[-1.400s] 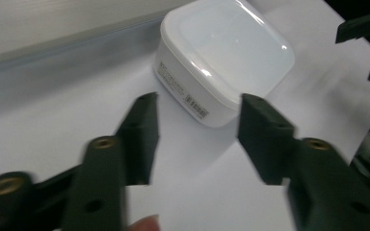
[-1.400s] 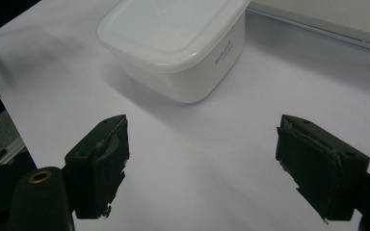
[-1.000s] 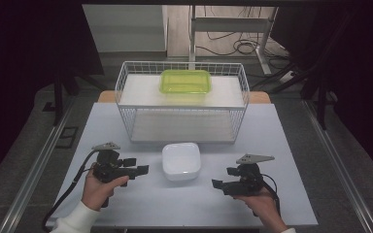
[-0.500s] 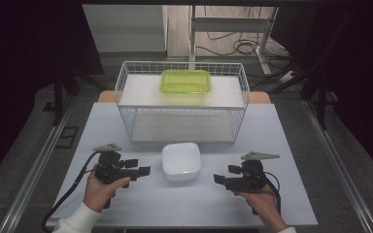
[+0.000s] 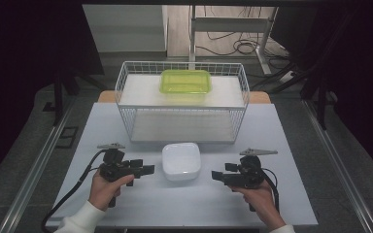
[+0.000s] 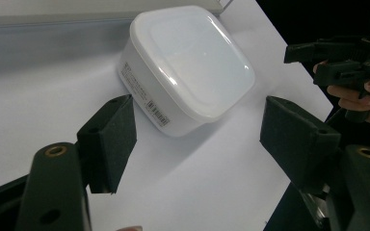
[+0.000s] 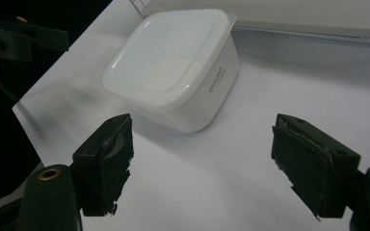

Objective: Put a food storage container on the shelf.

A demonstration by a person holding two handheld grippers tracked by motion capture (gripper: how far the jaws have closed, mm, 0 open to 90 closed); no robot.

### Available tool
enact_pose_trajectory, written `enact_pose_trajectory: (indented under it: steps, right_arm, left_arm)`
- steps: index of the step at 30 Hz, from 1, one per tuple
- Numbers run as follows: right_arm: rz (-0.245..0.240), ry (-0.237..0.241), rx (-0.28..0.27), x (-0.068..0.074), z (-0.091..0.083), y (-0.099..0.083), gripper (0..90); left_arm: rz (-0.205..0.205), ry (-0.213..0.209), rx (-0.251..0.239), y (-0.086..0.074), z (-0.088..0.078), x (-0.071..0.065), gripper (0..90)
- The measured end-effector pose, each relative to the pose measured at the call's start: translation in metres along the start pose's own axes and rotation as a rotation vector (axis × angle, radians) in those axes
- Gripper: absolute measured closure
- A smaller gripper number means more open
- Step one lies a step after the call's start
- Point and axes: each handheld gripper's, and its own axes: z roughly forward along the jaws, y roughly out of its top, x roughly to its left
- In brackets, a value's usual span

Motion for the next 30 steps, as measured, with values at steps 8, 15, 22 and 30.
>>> enact_pose_trajectory:
  steps: [8, 15, 22, 30]
  right_arm:
    - [0.019, 0.036, 0.005, -0.004, 0.004, 0.005, 30.1]
    - [0.073, 0.082, 0.007, -0.01, 0.011, 0.012, 35.4]
    - [0.102, 0.103, 0.031, -0.012, 0.03, 0.027, 40.2]
    - [0.145, 0.111, 0.067, -0.023, 0.05, 0.037, 45.2]
  left_arm:
    - [-0.065, -0.035, 0.002, 0.004, 0.009, 0.007, 31.2]
    - [-0.142, -0.064, 0.009, 0.009, 0.02, 0.016, 33.9]
    - [-0.188, -0.058, 0.012, 0.017, 0.032, 0.023, 37.3]
    - [-0.213, -0.071, 0.047, 0.018, 0.046, 0.026, 40.9]
